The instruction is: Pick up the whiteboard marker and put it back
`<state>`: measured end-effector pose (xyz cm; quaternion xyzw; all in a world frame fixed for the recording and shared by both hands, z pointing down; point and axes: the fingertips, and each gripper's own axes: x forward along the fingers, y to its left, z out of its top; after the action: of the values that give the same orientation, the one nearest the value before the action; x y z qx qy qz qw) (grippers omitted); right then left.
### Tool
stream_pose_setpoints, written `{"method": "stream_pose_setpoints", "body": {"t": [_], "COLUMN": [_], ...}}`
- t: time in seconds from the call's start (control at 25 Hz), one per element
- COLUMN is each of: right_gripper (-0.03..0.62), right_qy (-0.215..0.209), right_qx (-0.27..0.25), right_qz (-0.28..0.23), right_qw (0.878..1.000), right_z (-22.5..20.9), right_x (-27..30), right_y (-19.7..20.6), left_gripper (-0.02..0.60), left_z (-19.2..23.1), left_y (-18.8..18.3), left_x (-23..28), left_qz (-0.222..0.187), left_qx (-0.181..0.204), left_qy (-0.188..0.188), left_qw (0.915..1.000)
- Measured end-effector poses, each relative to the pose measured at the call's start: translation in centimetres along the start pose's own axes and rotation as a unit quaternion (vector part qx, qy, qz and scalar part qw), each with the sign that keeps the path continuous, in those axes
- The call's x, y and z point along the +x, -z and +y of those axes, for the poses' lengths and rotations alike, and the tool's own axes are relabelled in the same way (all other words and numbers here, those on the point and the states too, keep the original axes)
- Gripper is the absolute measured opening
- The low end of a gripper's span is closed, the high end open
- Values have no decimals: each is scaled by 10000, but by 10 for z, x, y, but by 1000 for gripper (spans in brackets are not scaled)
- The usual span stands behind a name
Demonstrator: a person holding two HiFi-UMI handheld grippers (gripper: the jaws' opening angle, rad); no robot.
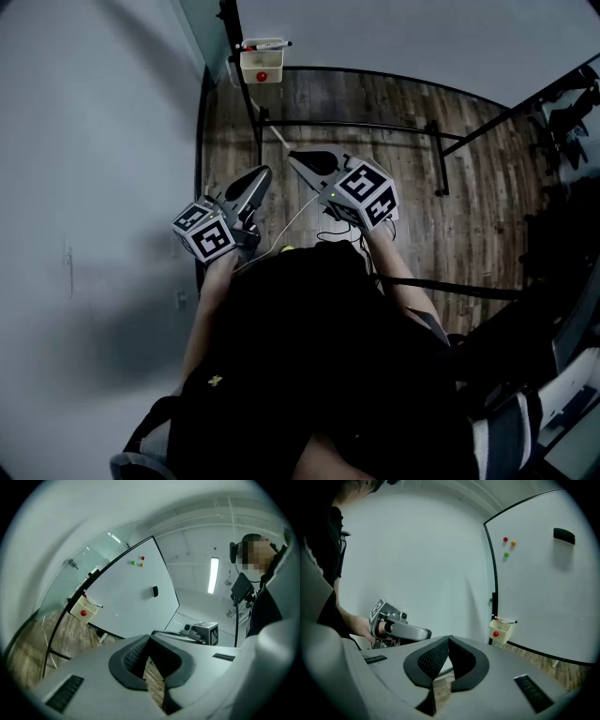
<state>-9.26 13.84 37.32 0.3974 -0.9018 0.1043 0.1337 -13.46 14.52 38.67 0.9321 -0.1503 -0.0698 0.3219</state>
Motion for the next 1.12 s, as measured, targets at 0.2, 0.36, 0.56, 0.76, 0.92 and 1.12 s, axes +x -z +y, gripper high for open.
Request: {"method": "stream_pose_setpoints", "body": {"t": [0.2, 0.36, 0.56, 0.76, 0.92, 1.12], "right_gripper": [5, 5, 5, 5, 5, 5], "right_qy": [116, 240, 283, 242, 149, -55], "right_qx": [74, 57, 81, 90, 74, 119], "right_qz": [-194, -105, 34, 129, 113, 56], "right_qw": [9997, 9996, 9996, 9996, 9998, 9999], "right_z": [-8, -15, -17, -22, -34, -54], "right_x": [-2, -6, -9, -8, 2, 14], "right_y": [-4, 1, 10, 16, 15, 5], "left_gripper": [3, 3, 3, 3, 3, 3], "left_z": [2, 2, 4, 7, 15, 26], "left_y": [-2, 2, 10, 13, 12, 0], "left_x": [2, 0, -4, 0, 9, 22], "left_qz": [15, 38, 32, 14, 4, -32], "left_qx": [-34, -75, -187, -204, -216, -209], "left_qy": [24, 30, -16, -51, -118, -307], "left_qw": [10000, 10000, 9998, 9998, 9997, 9993]}}
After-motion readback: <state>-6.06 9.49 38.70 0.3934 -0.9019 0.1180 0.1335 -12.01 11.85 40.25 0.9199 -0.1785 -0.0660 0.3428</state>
